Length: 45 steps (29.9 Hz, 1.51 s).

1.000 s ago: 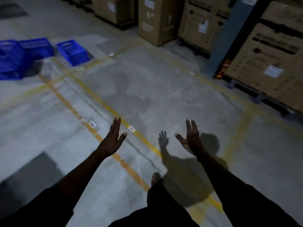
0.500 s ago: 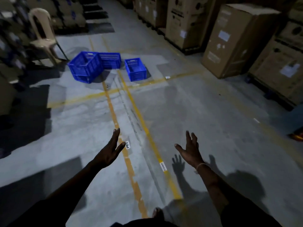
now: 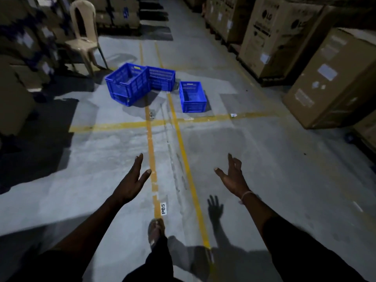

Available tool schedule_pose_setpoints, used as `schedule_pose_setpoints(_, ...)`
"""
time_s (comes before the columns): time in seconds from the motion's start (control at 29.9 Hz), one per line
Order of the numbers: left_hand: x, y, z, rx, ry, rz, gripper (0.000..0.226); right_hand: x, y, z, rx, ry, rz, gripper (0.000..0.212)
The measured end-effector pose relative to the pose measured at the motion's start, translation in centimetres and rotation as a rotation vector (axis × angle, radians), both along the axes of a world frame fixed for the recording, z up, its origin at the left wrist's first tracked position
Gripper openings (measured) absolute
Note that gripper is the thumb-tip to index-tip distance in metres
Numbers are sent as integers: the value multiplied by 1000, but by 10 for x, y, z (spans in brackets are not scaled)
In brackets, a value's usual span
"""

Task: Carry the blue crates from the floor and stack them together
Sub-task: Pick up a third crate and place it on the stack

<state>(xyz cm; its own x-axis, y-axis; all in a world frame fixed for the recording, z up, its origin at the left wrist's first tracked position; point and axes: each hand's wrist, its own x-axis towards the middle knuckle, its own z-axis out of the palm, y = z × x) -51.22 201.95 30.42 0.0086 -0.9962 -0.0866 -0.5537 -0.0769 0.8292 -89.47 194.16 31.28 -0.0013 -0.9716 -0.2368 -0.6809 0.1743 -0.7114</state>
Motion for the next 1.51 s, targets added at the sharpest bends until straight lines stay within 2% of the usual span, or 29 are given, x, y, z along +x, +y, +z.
schedule_pose_setpoints(0.17,55,-131,-4,64,7,-41,77,51,-124,3,41,-50,-82,92)
schedule_pose_setpoints(0.37,100,-288,23,38,-64,-131,77,106,-251,21,26,-106,-143,88)
schedule_pose_setpoints(0.6,120,-455,24,7,-73,-187,76,132,-392,14,38,-152,-167,87)
schedule_pose_setpoints(0.84,128,-660,11,27,-73,-202,78,140,-590,0,46,-192,-211,87)
schedule_pose_setpoints(1.04,131,-822,29,41,-122,-226,77,153,-749,20,44,-154,-187,87)
schedule_pose_setpoints(1.21,139,-931,34,71,-85,-212,76,175,-853,30,49,-156,-189,83)
schedule_pose_setpoints(1.34,159,-1023,24,105,-70,-209,75,198,-934,20,59,-179,-230,78)
schedule_pose_setpoints(1.51,194,-1156,7,79,-120,-259,75,238,-1044,-11,61,-152,-313,82)
